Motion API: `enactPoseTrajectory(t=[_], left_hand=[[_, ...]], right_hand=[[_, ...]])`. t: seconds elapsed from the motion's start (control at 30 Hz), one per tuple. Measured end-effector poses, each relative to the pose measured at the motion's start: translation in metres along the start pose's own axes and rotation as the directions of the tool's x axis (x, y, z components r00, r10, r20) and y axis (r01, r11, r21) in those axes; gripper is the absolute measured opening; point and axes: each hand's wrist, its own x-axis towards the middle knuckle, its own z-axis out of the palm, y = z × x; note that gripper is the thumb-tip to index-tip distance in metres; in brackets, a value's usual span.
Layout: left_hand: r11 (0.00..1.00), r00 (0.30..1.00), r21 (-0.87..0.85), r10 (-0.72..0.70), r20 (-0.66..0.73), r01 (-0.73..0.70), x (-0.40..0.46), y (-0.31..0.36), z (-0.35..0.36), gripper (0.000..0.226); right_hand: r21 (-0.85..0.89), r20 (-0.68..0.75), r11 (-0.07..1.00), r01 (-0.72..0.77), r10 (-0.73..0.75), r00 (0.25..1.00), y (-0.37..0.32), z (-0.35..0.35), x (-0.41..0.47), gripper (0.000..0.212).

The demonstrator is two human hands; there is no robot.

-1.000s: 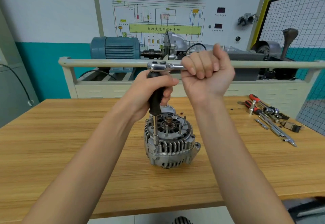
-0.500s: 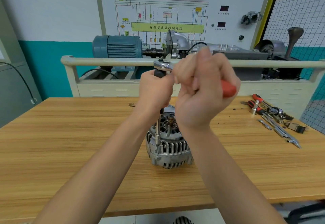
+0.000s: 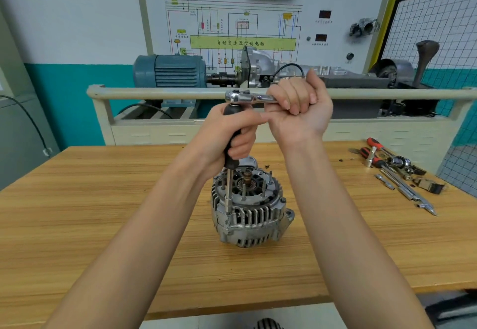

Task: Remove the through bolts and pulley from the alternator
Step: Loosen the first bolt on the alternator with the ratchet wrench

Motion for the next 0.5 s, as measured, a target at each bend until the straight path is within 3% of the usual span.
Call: enactPoseTrajectory(t=[0.1,0.2,0.3,0.4,0.5], left_hand=[[0.999,0.999,0.000,-0.032,-0.032,0.032,0.001,0.001,-0.002,0.053],[0.998,0.968,0.057,0.014,-0.249,0.001,0.001,-0.001,0.004,0.052],[0.989,0.881,0.146,0.087,-0.464,-0.021,0.002,-0.004,0.012,0.041],[0.969,0.837,0.242,0.170,-0.521,-0.046,0.001,-0.006,0.015,0.040],[0.979,0.876,0.189,0.162,-0.455,-0.082,-0.004,-0.006,0.014,0.046]], right_hand=[[-0.148,0.066,0.983,0.108,-0.099,0.993,0.004,0.005,-0.012,0.047],[-0.335,0.229,0.899,0.283,-0.213,0.950,0.017,0.013,-0.024,0.052],[-0.443,0.426,0.734,0.516,-0.334,0.841,0.036,0.017,-0.036,0.048],[-0.470,0.566,0.577,0.668,-0.384,0.730,0.049,0.014,-0.049,0.042],[-0.406,0.561,0.677,0.614,-0.346,0.752,0.040,0.013,-0.047,0.041]])
